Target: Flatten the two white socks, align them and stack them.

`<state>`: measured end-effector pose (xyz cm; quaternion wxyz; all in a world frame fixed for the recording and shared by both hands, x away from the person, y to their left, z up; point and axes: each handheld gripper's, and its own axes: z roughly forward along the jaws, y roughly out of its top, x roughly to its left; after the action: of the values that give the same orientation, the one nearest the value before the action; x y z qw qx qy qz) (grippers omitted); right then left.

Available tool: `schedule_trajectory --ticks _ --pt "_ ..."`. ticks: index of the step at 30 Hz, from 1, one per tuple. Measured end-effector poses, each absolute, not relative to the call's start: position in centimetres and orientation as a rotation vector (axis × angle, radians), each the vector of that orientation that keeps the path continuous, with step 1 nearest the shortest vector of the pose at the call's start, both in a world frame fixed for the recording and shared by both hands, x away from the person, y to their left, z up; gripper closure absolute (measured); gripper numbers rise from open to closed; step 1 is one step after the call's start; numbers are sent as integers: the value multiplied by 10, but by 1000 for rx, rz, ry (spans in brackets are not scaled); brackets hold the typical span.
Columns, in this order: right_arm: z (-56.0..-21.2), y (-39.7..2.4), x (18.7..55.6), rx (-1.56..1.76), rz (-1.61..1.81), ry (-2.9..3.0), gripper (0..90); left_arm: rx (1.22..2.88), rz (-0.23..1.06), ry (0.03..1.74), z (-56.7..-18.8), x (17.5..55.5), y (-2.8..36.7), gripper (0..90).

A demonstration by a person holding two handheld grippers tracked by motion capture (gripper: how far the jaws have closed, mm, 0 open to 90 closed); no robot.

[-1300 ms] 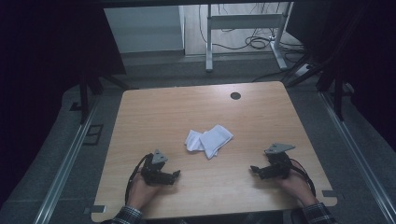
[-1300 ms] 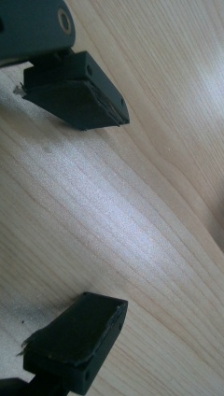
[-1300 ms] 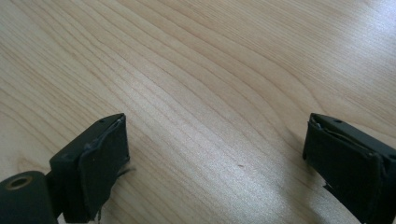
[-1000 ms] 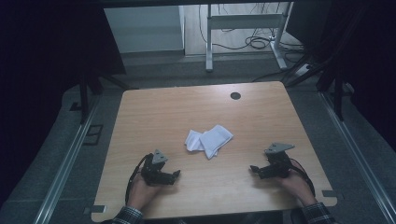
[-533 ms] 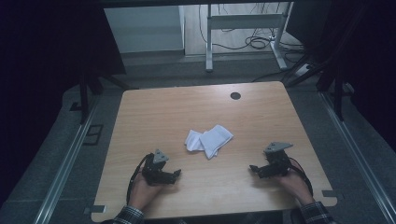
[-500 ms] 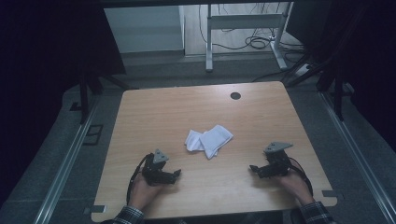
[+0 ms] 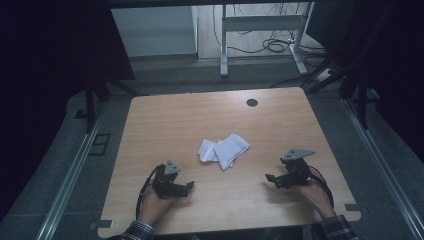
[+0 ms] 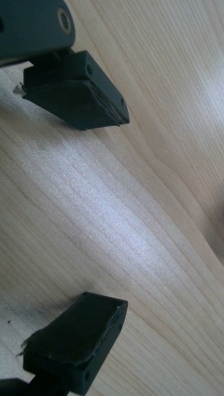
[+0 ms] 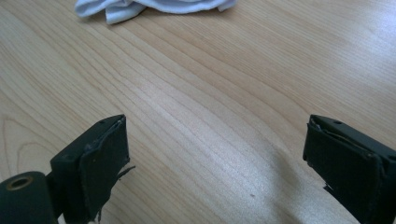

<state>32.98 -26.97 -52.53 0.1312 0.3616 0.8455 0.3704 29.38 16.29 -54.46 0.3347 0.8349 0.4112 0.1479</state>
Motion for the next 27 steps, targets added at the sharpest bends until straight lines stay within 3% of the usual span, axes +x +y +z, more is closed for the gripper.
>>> schedule_trajectory --ticks 27 --pt "-508 -233 349 1053 987 2506 102 2171 389 1092 -545 293 162 110"
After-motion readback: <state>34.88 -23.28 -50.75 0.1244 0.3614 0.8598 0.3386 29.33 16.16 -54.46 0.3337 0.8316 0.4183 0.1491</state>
